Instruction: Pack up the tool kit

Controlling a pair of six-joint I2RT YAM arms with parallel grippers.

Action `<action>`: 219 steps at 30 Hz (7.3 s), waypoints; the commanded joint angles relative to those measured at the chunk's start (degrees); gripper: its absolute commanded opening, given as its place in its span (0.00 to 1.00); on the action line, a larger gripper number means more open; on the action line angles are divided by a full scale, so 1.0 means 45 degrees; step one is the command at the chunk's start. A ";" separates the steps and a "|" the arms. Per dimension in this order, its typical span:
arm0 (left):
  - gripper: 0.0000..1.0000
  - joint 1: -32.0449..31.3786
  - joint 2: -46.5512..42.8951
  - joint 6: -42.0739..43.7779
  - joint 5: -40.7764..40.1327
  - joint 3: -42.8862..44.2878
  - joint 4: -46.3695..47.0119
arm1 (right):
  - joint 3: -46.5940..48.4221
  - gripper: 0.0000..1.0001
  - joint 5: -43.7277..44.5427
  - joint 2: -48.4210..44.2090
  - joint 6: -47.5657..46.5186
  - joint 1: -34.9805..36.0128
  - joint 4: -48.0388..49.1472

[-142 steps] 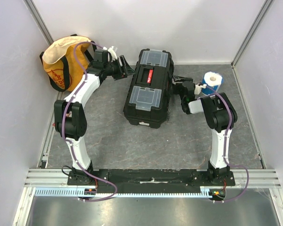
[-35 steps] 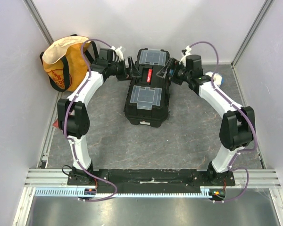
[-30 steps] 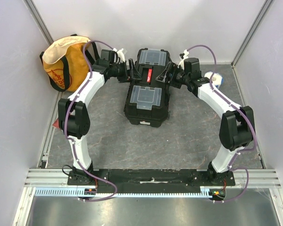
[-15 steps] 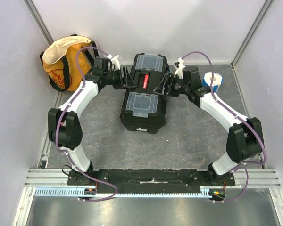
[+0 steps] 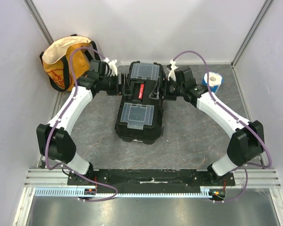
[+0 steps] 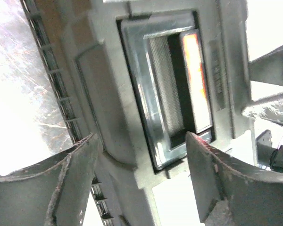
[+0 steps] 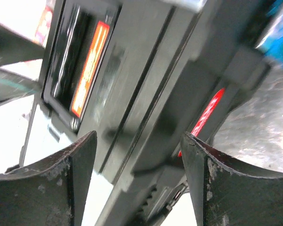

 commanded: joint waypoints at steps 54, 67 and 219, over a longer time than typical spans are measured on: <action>0.65 0.1849 0.4463 -0.1786 -0.0225 0.5992 -0.0009 | 0.5651 0.00 0.2804 0.7929 -0.0921 -0.2231 -0.0306; 0.74 0.1635 0.4436 -0.1300 0.3186 0.4722 0.1087 | 0.5241 0.00 0.2493 0.7734 -0.0763 -0.2290 -0.0248; 0.81 0.1029 0.2309 -0.0889 0.0260 0.2105 0.0013 | 0.0415 0.14 -0.5259 0.8161 0.0079 -0.2915 0.7019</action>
